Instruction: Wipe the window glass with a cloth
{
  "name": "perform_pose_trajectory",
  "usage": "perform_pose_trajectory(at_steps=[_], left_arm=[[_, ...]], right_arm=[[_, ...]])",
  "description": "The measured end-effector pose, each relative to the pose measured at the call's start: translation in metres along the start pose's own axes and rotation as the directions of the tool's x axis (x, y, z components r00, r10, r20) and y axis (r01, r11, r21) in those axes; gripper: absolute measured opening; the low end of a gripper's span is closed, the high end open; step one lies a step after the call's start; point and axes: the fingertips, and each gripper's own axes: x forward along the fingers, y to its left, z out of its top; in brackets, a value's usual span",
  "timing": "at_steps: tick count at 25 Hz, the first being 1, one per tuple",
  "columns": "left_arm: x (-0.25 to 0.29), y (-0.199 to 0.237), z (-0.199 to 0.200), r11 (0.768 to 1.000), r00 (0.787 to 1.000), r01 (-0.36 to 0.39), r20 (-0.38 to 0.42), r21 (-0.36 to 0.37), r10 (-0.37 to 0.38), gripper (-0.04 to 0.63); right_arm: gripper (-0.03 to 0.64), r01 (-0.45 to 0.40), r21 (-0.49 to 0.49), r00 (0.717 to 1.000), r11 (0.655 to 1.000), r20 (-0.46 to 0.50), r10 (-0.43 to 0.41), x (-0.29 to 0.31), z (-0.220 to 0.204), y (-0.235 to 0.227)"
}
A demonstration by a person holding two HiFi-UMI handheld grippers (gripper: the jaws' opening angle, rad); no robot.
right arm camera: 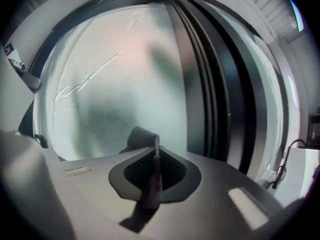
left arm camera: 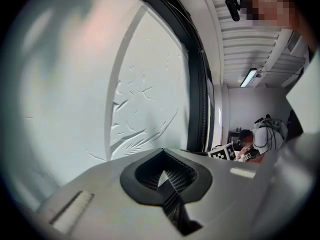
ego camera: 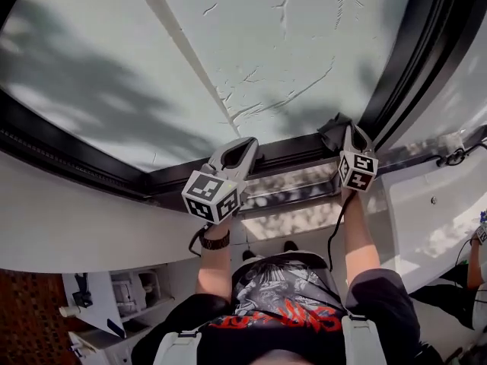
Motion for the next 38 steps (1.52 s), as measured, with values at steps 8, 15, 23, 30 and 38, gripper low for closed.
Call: perform_pose_trajectory(at_steps=[8, 15, 23, 30, 38], left_arm=[[0.008, -0.019, -0.018, 0.999, 0.998, 0.047, -0.032, -0.024, -0.048, 0.0], [-0.078, -0.044, -0.053, 0.968, 0.978, 0.185, 0.128, -0.172, -0.164, 0.0], [-0.117, -0.018, -0.096, 0.99, 0.994, -0.106, -0.018, -0.097, 0.105, 0.025], [-0.16, -0.023, -0.102, 0.995, 0.996, -0.09, -0.02, -0.044, 0.089, 0.046], [-0.265, -0.023, -0.124, 0.984, 0.984, -0.16, -0.066, 0.078, 0.166, 0.123]], right_arm=[[0.017, 0.103, 0.027, 0.991, 0.994, 0.078, -0.105, -0.019, 0.022, -0.039], [0.015, -0.032, 0.045, 0.991, 0.998, 0.13, 0.026, -0.035, 0.037, -0.004], [0.015, -0.427, -0.003, 0.888, 0.904, 0.189, 0.42, -0.083, 0.042, 0.149], [0.015, -0.654, 0.017, 0.747, 0.756, 0.174, 0.642, -0.143, 0.027, 0.271], [0.015, -0.756, -0.034, 0.644, 0.654, 0.143, 0.752, -0.217, 0.026, 0.372]])
